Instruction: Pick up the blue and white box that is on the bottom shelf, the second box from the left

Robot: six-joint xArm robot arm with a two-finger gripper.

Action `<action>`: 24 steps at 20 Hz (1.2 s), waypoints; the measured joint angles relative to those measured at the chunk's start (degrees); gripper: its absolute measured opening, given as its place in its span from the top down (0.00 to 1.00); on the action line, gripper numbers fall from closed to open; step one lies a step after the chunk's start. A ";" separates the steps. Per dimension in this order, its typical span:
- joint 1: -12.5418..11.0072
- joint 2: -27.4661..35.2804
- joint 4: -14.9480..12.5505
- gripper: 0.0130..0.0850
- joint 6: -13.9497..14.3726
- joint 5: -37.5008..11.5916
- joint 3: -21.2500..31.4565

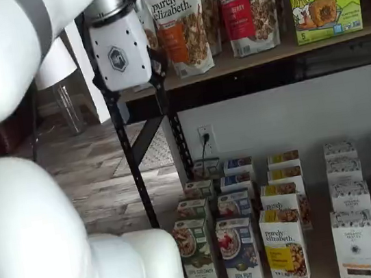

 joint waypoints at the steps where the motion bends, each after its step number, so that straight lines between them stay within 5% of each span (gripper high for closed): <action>1: 0.38 -0.06 -0.10 0.00 0.35 -0.76 0.90; 15: 3.39 -0.75 -0.51 0.00 3.14 -12.75 13.00; 24: 5.15 -0.63 0.08 0.00 4.52 -25.19 22.91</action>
